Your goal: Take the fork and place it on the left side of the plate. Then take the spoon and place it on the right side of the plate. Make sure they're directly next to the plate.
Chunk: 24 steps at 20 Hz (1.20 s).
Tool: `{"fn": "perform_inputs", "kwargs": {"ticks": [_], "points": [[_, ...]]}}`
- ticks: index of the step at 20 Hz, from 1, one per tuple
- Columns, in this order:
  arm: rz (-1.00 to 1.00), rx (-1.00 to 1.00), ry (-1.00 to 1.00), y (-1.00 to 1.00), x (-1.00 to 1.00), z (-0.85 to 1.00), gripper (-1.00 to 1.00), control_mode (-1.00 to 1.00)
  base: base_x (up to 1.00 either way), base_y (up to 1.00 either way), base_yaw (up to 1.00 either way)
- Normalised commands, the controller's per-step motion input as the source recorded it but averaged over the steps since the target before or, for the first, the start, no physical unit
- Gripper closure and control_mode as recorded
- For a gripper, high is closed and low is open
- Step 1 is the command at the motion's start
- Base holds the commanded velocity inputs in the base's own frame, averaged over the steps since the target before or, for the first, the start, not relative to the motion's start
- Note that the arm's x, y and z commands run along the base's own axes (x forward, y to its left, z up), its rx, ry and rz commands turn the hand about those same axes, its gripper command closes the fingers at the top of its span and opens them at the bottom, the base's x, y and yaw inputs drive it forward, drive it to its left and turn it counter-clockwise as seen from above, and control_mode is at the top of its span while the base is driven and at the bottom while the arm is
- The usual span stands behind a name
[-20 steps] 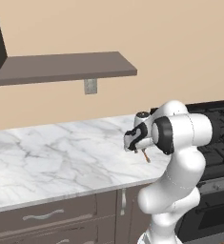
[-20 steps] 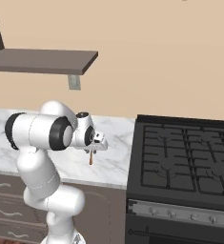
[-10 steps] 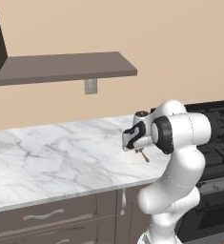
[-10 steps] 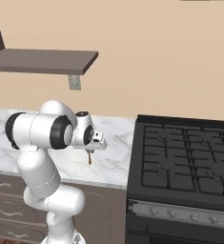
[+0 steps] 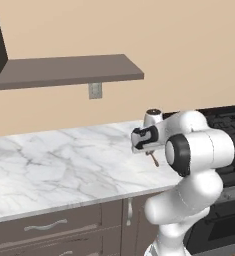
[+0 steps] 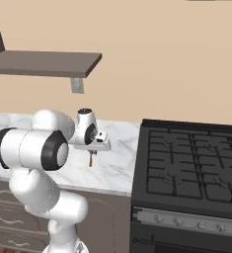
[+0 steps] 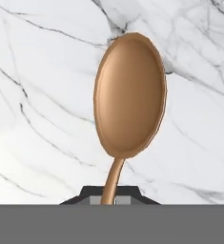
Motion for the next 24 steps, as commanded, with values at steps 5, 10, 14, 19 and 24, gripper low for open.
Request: {"fn": "perform_inputs", "kwargs": {"ticks": [5, 10, 14, 19, 24], "points": [[0.00, 0.00, -0.03, -0.44, -0.58, 1.00, 1.00, -1.00, 0.00, 0.00, 0.00], [-0.06, 0.00, -0.07, -0.48, -0.88, 0.99, 1.00, -1.00, 0.00, 0.00, 0.00], [-0.08, 0.00, -0.14, -0.25, -1.00, 0.66, 1.00, -1.00, 0.00, 0.00, 0.00], [-0.06, 0.00, -0.13, -0.05, -0.83, 0.19, 1.00, -1.00, 0.00, 0.00, 0.00], [0.00, 0.00, -0.02, 0.00, -0.50, 0.00, 1.00, -1.00, 0.00, 0.00, 0.00]]}}
